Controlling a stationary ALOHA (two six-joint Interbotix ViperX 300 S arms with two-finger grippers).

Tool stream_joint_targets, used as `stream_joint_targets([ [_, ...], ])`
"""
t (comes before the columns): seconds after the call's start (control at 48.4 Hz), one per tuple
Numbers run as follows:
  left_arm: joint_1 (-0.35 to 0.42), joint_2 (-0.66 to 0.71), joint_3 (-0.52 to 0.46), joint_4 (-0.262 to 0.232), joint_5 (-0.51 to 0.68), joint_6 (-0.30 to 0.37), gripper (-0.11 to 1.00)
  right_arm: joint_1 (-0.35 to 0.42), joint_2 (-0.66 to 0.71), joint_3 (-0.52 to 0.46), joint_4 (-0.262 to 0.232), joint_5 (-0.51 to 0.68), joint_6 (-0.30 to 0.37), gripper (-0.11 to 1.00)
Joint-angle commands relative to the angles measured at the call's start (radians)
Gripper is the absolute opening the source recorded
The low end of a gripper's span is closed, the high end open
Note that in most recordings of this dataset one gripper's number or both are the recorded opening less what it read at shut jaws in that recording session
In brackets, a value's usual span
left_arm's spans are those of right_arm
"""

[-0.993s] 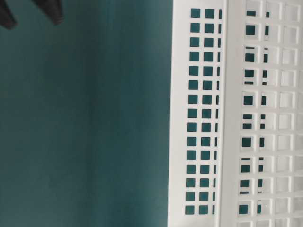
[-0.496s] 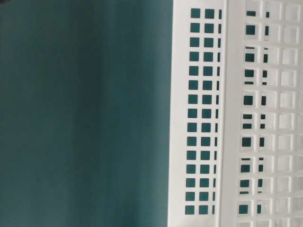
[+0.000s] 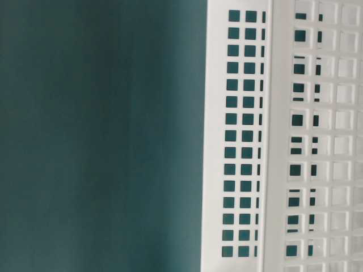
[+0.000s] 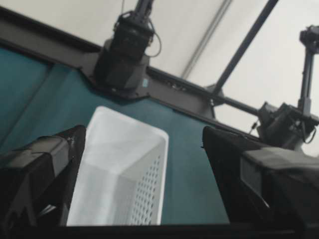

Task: Lift the white basket with both hands.

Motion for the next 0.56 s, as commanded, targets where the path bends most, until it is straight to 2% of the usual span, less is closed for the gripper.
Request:
stream_joint_targets([
  [0.0, 0.000, 0.005, -0.011, 0.003, -0.008, 0.002, 0.95, 0.000, -0.006, -0.008, -0.003, -0.012, -0.017, 0.91],
  [0.538, 0.000, 0.003, 0.008, 0.003, -0.008, 0.002, 0.95, 0.000, -0.008, 0.005, -0.002, -0.034, -0.017, 0.91],
])
